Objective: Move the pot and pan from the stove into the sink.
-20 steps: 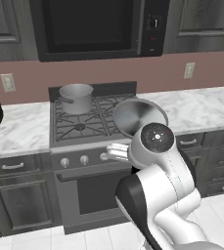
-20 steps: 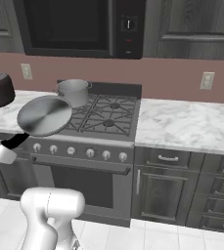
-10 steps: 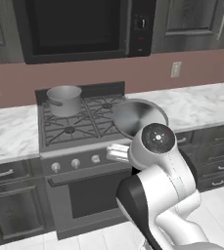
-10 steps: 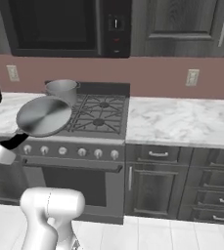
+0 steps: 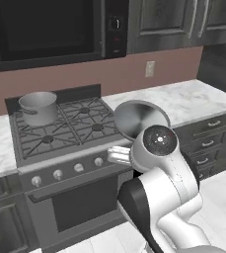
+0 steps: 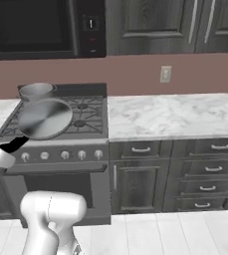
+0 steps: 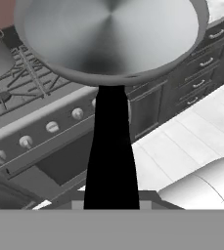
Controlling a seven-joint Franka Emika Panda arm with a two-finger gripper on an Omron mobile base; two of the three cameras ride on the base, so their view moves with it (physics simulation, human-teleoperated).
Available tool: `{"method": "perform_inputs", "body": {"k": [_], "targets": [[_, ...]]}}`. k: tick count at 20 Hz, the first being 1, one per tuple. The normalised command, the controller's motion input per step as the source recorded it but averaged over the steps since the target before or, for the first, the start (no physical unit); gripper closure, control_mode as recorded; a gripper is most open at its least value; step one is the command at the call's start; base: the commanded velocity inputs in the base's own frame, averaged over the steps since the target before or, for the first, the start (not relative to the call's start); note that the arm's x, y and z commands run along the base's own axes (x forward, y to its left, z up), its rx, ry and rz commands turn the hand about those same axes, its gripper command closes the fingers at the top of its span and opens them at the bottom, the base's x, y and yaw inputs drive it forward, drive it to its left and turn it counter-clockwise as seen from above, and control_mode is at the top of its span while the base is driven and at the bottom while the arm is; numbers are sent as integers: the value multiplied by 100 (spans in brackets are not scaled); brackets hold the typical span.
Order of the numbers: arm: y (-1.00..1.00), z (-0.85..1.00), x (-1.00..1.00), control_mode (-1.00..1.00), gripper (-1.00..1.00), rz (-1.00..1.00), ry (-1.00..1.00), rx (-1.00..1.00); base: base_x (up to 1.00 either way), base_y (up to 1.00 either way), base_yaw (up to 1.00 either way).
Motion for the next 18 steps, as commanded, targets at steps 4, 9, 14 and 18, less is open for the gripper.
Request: {"method": "perform_inputs", "body": {"k": [4,9,14,18], "targets": [[0,0,0,100,100,0,0,0,-8,-15,-34],[0,0,0,100,100,0,0,0,-8,-13,-33],[0,0,0,100,100,0,0,0,-9,-13,-33],[0,0,0,100,100,0,0,0,-8,-12,-34]]}}
